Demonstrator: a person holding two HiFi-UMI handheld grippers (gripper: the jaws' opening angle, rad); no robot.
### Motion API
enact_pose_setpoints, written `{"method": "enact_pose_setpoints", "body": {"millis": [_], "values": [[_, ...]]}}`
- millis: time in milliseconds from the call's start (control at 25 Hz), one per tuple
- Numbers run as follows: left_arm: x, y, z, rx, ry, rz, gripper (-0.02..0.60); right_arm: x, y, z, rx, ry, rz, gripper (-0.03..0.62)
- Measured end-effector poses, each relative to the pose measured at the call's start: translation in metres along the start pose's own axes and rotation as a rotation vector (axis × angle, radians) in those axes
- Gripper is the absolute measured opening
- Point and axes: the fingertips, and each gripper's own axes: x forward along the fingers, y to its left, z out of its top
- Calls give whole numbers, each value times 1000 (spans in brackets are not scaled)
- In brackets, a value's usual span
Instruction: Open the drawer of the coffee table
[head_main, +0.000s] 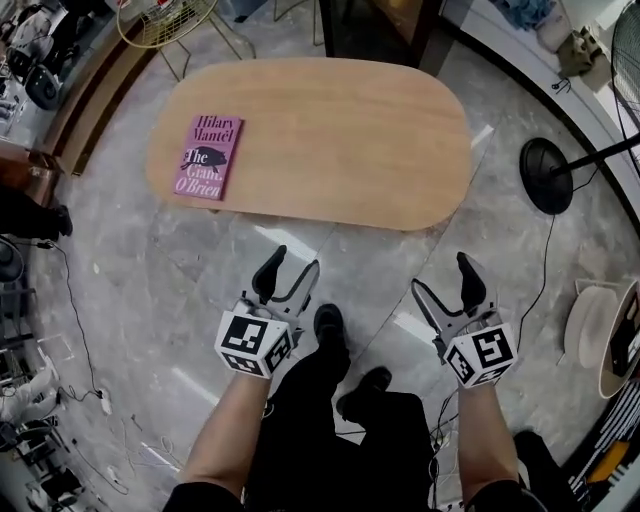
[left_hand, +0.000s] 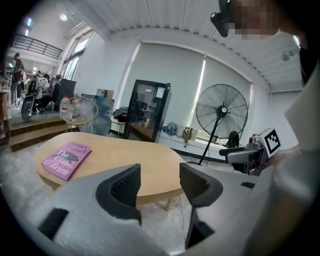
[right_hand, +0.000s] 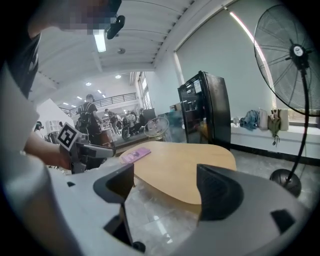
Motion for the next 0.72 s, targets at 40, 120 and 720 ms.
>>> {"method": "enact_pose_setpoints", "body": {"millis": [40,120,720], "values": [[7,3,-13,6,8,2,249,5,-5,-10,-5,3,-2,377],[22,12,-40,25,23,4,249,15,-15,-34,-10,14,-12,370],[100,121,-173,119,1,38,250,93,-85,-168,-28,-80,-90,341]]}}
